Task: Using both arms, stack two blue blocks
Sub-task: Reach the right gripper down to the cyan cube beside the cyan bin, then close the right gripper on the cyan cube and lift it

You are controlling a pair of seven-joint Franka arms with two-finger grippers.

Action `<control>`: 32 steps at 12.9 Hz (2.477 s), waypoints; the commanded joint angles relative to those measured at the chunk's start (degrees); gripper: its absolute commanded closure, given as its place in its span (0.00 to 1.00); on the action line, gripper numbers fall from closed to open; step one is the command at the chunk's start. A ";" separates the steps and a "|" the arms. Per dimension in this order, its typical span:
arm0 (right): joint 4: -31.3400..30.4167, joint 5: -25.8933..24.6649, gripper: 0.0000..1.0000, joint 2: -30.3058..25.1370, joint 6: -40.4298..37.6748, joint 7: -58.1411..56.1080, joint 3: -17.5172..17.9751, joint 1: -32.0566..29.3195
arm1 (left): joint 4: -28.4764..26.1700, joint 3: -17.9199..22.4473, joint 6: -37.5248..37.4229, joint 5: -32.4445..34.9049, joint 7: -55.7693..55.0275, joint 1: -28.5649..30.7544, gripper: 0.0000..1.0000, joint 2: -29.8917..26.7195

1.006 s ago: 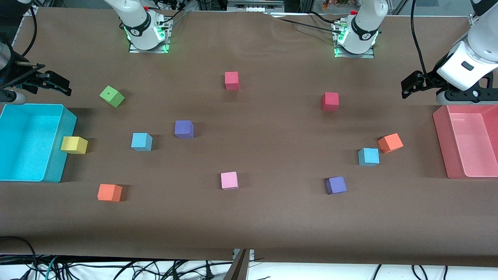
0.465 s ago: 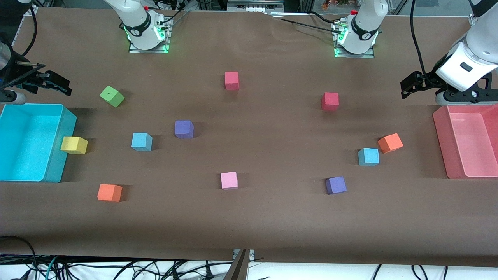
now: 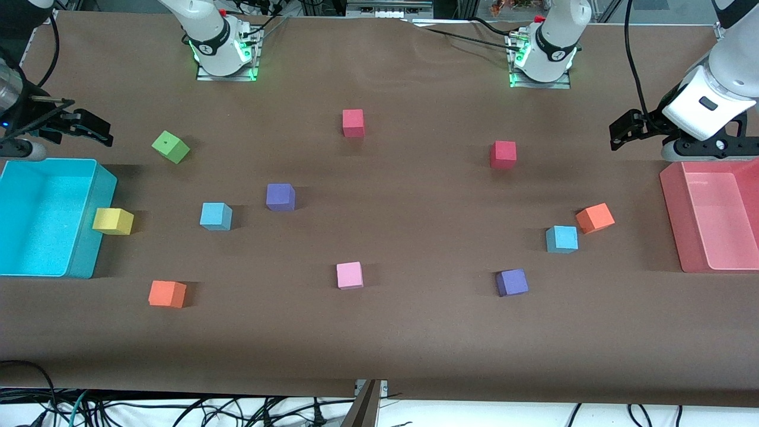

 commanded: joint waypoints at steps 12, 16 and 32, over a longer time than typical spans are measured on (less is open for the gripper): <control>-15.83 5.10 0.00 17.23 29.13 -2.26 0.24 5.69 | -5.12 0.21 8.40 0.09 1.47 0.28 0.00 1.63; -19.46 5.01 0.00 19.42 35.66 -2.35 0.07 5.60 | -5.74 0.21 11.91 0.00 4.45 0.89 0.00 3.12; -19.02 4.49 1.00 25.93 40.33 -2.35 -0.02 6.48 | -2.75 1.80 0.68 -2.55 2.79 1.07 0.00 0.14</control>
